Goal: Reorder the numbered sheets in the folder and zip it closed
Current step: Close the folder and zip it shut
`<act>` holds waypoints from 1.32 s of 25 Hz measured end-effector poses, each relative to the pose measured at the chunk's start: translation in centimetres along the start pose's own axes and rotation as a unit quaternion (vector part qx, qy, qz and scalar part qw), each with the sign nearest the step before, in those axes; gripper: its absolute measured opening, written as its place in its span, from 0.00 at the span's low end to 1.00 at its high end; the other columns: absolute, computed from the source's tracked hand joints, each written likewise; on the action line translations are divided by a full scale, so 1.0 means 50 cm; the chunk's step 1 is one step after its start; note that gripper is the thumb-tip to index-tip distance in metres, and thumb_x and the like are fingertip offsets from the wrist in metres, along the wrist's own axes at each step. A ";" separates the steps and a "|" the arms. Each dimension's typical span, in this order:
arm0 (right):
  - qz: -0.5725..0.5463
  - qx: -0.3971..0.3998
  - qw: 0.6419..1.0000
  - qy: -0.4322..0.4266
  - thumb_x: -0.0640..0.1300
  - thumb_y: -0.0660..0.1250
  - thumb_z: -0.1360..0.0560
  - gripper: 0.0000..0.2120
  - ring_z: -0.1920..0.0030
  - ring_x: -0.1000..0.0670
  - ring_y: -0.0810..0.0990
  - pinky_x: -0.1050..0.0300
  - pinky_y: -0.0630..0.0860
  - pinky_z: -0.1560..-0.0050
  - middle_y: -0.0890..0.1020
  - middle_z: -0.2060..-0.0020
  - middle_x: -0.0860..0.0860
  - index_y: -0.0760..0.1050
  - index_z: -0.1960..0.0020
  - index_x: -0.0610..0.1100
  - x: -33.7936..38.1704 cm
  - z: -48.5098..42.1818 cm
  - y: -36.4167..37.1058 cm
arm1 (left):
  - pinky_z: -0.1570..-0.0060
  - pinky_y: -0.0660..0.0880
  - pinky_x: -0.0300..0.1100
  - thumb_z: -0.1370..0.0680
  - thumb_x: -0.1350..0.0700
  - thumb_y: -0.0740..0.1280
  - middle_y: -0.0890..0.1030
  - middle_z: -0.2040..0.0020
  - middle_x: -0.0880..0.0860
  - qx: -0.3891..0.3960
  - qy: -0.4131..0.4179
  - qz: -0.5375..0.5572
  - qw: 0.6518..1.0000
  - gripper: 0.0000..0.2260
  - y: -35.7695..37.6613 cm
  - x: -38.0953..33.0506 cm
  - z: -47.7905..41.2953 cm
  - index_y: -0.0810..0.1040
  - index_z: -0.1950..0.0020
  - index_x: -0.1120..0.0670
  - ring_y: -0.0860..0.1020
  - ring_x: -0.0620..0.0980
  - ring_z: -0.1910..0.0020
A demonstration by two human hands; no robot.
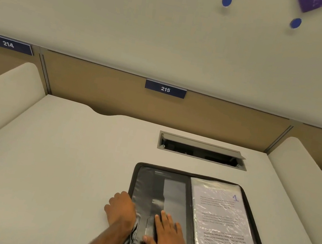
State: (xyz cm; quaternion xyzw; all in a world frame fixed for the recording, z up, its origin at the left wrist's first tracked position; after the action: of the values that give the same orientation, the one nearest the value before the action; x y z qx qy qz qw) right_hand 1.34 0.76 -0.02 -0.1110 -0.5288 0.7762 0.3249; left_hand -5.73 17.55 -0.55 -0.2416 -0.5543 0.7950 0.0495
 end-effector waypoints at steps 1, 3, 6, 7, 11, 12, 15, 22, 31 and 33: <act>0.000 0.001 1.000 0.003 0.78 0.29 0.40 0.57 0.19 0.49 0.37 0.47 0.36 0.23 0.34 0.22 0.54 0.39 0.18 0.49 0.002 0.002 0.000 | 0.40 0.71 0.46 0.17 0.51 0.61 0.76 0.38 0.50 0.006 0.004 -0.002 1.000 0.11 0.001 0.001 -0.001 0.73 0.35 0.50 0.75 0.51 0.38; -0.001 0.001 1.000 0.010 0.79 0.26 0.42 0.59 0.19 0.49 0.37 0.48 0.36 0.24 0.37 0.20 0.51 0.40 0.18 0.49 0.003 0.002 0.004 | 0.39 0.71 0.46 0.17 0.55 0.61 0.76 0.37 0.51 0.012 0.018 -0.019 1.000 0.11 -0.002 0.000 -0.001 0.72 0.35 0.51 0.74 0.51 0.38; -0.002 0.002 1.000 0.019 0.79 0.25 0.42 0.60 0.19 0.49 0.37 0.48 0.36 0.24 0.38 0.19 0.50 0.41 0.18 0.48 0.006 0.001 0.010 | 0.37 0.70 0.47 0.18 0.57 0.61 0.76 0.36 0.51 0.017 0.034 -0.042 0.998 0.13 -0.010 -0.001 -0.011 0.73 0.34 0.51 0.73 0.52 0.36; -0.004 0.003 1.000 0.022 0.79 0.26 0.41 0.59 0.19 0.49 0.37 0.48 0.36 0.24 0.38 0.19 0.50 0.41 0.18 0.48 0.007 0.001 0.009 | 0.37 0.69 0.46 0.18 0.56 0.61 0.76 0.36 0.51 0.022 0.035 -0.047 0.998 0.12 -0.013 0.000 -0.013 0.74 0.34 0.51 0.74 0.51 0.36; -0.017 -0.002 0.999 0.033 0.77 0.30 0.35 0.53 0.19 0.49 0.38 0.48 0.36 0.24 0.40 0.18 0.50 0.42 0.18 0.49 0.013 0.009 0.004 | 0.44 0.72 0.44 0.18 0.52 0.61 0.79 0.41 0.50 0.043 0.036 -0.014 0.998 0.10 -0.025 0.004 -0.022 0.76 0.39 0.51 0.77 0.51 0.44; -0.022 -0.008 0.999 0.034 0.77 0.30 0.35 0.53 0.19 0.49 0.39 0.48 0.36 0.24 0.41 0.18 0.50 0.43 0.17 0.50 0.015 0.012 -0.001 | 0.48 0.73 0.44 0.19 0.52 0.62 0.80 0.43 0.51 0.051 0.031 0.026 0.998 0.09 -0.029 0.006 -0.021 0.76 0.41 0.52 0.78 0.50 0.48; -0.048 -0.028 0.997 0.046 0.78 0.28 0.37 0.54 0.19 0.49 0.39 0.48 0.36 0.24 0.42 0.18 0.52 0.42 0.18 0.53 0.020 0.014 -0.029 | 0.54 0.75 0.43 0.18 0.55 0.62 0.81 0.47 0.52 0.048 0.018 0.189 0.981 0.06 -0.053 0.005 -0.013 0.74 0.44 0.54 0.77 0.47 0.58; -0.193 -0.148 0.967 0.076 0.80 0.29 0.38 0.53 0.19 0.53 0.38 0.45 0.36 0.21 0.41 0.19 0.57 0.41 0.18 0.57 0.020 0.010 -0.203 | 0.32 0.71 0.49 0.15 0.42 0.49 0.82 0.42 0.48 0.078 0.112 0.483 0.865 0.22 -0.148 -0.087 0.042 0.81 0.40 0.48 0.79 0.48 0.42; -0.226 -0.178 0.954 0.087 0.80 0.36 0.31 0.47 0.20 0.51 0.35 0.39 0.36 0.21 0.36 0.20 0.56 0.37 0.19 0.57 -0.087 0.092 -0.353 | 0.21 0.56 0.47 0.18 0.33 0.47 0.57 0.20 0.37 0.170 0.362 0.410 0.820 0.27 -0.048 -0.283 0.190 0.54 0.19 0.37 0.57 0.38 0.21; -0.216 -0.164 0.958 0.091 0.68 0.47 0.20 0.36 0.20 0.50 0.35 0.39 0.39 0.21 0.36 0.20 0.56 0.37 0.19 0.57 -0.134 0.111 -0.361 | 0.20 0.53 0.47 0.20 0.30 0.45 0.53 0.19 0.35 0.158 0.390 0.367 0.830 0.30 -0.009 -0.311 0.208 0.49 0.19 0.36 0.53 0.36 0.21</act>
State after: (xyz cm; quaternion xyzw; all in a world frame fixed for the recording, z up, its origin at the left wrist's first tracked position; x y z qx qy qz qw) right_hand 10.60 -3.44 17.28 -0.1164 -0.6283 0.5767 0.5090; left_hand 3.25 3.40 7.76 -0.7056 -0.2270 0.6713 0.0036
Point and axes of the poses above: each hand's wrist, its own z-axis away from the middle knuckle, its own y-axis out of the palm, x = y × z, the point moved 3 cm from there along -z, towards the middle knuckle
